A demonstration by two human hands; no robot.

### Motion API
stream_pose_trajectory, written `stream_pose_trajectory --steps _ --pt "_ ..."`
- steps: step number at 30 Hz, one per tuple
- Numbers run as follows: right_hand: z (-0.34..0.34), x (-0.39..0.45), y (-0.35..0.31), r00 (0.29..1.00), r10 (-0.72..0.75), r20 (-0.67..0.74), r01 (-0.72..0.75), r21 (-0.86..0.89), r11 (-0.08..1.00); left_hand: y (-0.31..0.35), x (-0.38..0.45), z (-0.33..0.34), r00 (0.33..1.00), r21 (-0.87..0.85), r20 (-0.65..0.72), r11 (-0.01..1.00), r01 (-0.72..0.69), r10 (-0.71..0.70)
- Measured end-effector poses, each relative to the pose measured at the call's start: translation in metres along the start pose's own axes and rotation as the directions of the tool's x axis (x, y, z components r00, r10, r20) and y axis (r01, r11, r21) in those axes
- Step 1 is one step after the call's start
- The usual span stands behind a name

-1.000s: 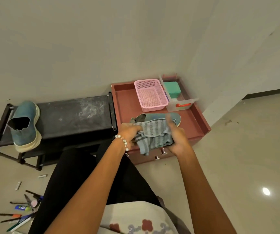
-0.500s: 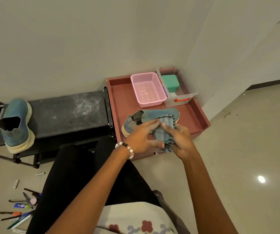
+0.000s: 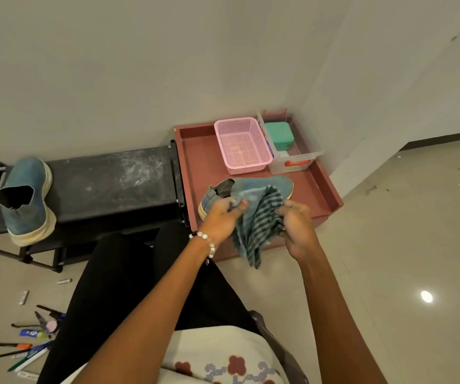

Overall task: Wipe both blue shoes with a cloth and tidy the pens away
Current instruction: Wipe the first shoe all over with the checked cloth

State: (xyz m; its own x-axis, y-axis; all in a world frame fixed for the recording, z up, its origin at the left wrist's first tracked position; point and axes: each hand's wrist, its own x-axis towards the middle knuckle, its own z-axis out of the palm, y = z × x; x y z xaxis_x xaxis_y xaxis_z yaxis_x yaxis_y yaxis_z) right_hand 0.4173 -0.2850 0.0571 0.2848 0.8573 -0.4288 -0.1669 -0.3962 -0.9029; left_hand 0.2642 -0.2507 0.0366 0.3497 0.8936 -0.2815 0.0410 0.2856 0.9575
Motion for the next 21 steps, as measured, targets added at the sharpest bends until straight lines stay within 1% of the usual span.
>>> stream_pose_trajectory --steps 2,3,4,5,6,8,9,10,12,14,15,17,18,19,20,21 --pt "-0.003 0.002 -0.001 0.998 0.041 -0.045 -0.033 0.169 0.985 0.008 -0.001 -0.003 0.993 -0.274 -0.065 0.958 0.081 -0.103" --pt "-0.006 0.002 -0.001 0.998 0.059 -0.025 -0.051 0.258 0.965 0.011 0.0 -0.004 0.985 -0.346 -0.087 0.932 0.108 -0.146" --pt "-0.009 0.002 -0.001 0.998 0.061 0.035 -0.069 0.327 0.943 0.015 -0.001 -0.004 0.977 -0.389 -0.103 0.911 0.136 -0.189" --pt "-0.012 0.002 0.0 0.993 0.049 0.107 -0.083 0.338 0.938 0.018 -0.001 -0.004 0.968 -0.403 -0.119 0.902 0.156 -0.221" --pt "-0.014 0.0 0.002 0.984 0.037 0.173 -0.088 0.297 0.951 0.021 -0.001 -0.004 0.963 -0.406 -0.133 0.899 0.164 -0.236" --pt "-0.015 -0.006 0.004 0.962 0.015 0.273 -0.054 0.137 0.989 0.024 0.001 -0.006 0.957 -0.383 -0.177 0.912 0.148 -0.23" --pt "-0.016 -0.008 0.006 0.956 0.013 0.294 -0.035 0.069 0.997 0.026 0.001 -0.007 0.956 -0.359 -0.199 0.924 0.133 -0.215" --pt "-0.018 -0.01 0.008 0.957 0.02 0.291 -0.033 0.039 0.999 0.029 0.0 -0.008 0.957 -0.335 -0.212 0.934 0.119 -0.199" --pt "-0.025 -0.012 0.009 0.965 0.033 0.26 -0.046 0.045 0.998 0.031 -0.002 -0.011 0.966 -0.296 -0.197 0.95 0.103 -0.166" --pt "-0.031 -0.014 0.009 0.964 0.042 0.264 -0.074 0.113 0.991 0.028 -0.003 -0.013 0.965 -0.259 -0.203 0.96 0.11 -0.166" --pt "-0.033 -0.014 0.01 0.962 0.045 0.27 -0.092 0.163 0.982 0.025 -0.002 -0.014 0.951 -0.223 -0.26 0.968 0.112 -0.17" --pt "-0.034 -0.01 0.015 0.97 0.073 0.23 -0.142 0.299 0.944 0.016 0.001 -0.016 0.88 -0.102 -0.444 0.986 0.136 -0.167" --pt "-0.033 -0.008 0.018 0.975 0.103 0.198 -0.174 0.388 0.905 0.013 0.001 -0.018 0.837 -0.062 -0.523 0.986 0.155 -0.165" --pt "-0.033 -0.007 0.021 0.974 0.139 0.179 -0.209 0.471 0.857 0.011 0.0 -0.02 0.806 -0.037 -0.571 0.985 0.167 -0.158" --pt "-0.033 -0.007 0.022 0.969 0.173 0.174 -0.241 0.534 0.81 0.009 -0.002 -0.023 0.795 -0.017 -0.589 0.986 0.164 -0.142" --pt "-0.033 -0.008 0.024 0.967 0.2 0.157 -0.255 0.576 0.777 0.006 -0.004 -0.026 0.802 0.008 -0.586 0.988 0.152 -0.119"
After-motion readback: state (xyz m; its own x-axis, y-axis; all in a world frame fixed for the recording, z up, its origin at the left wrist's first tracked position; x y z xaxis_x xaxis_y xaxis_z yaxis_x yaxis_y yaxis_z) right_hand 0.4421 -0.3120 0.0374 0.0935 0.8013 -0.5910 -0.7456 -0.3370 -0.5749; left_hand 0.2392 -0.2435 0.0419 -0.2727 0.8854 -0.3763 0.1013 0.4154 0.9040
